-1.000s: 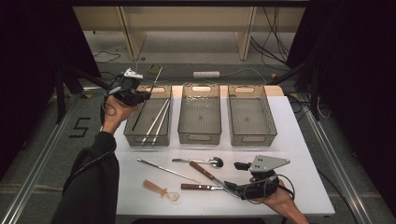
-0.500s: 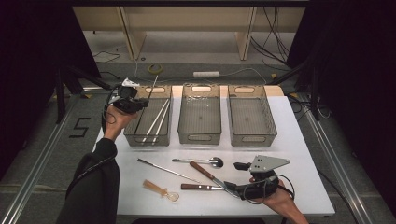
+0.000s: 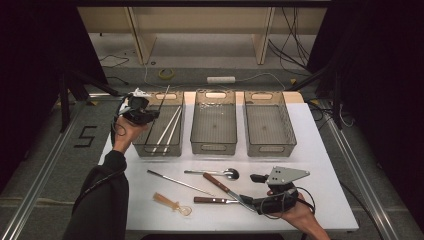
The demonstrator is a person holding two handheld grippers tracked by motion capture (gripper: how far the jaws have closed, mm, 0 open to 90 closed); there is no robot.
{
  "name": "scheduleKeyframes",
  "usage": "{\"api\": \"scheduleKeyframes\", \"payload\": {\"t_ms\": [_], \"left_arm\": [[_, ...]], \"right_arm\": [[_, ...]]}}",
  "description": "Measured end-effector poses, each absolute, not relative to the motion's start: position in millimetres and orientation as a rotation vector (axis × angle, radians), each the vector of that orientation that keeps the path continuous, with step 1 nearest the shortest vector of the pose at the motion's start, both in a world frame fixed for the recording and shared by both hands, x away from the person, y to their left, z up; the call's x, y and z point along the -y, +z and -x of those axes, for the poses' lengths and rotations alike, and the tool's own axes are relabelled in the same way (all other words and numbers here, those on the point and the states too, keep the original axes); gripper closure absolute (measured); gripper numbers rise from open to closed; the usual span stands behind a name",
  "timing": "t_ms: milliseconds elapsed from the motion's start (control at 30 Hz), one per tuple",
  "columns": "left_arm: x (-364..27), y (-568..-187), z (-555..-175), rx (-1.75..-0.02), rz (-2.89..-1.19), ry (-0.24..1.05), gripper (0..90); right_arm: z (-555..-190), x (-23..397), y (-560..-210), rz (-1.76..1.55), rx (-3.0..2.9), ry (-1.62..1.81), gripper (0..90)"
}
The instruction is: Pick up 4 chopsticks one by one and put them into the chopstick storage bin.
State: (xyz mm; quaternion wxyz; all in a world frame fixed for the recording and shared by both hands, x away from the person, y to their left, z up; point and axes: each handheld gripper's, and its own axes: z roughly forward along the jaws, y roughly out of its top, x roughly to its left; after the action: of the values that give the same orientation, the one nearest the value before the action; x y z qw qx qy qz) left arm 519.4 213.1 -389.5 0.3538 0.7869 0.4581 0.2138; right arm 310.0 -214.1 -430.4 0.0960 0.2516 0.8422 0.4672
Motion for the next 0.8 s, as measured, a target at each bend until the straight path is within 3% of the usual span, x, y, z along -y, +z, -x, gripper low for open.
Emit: {"api": "scheduleKeyframes", "payload": {"t_ms": [367, 700, 800], "left_arm": [[-214, -396, -521, -1.214, -2.031, 0.567, 82.2], [-201, -383, -506, -1.14, -2.166, 0.503, 43.5], [-196, -378, -498, -1.091, -2.206, 0.479, 35.6]], "right_arm": [[-310, 214, -430, -0.745, -2.495, 1.385, 27.3], [-310, 214, -430, -0.748, -2.494, 1.387, 27.3], [-310, 214, -430, -0.746, -2.493, 1.387, 27.3]]}}
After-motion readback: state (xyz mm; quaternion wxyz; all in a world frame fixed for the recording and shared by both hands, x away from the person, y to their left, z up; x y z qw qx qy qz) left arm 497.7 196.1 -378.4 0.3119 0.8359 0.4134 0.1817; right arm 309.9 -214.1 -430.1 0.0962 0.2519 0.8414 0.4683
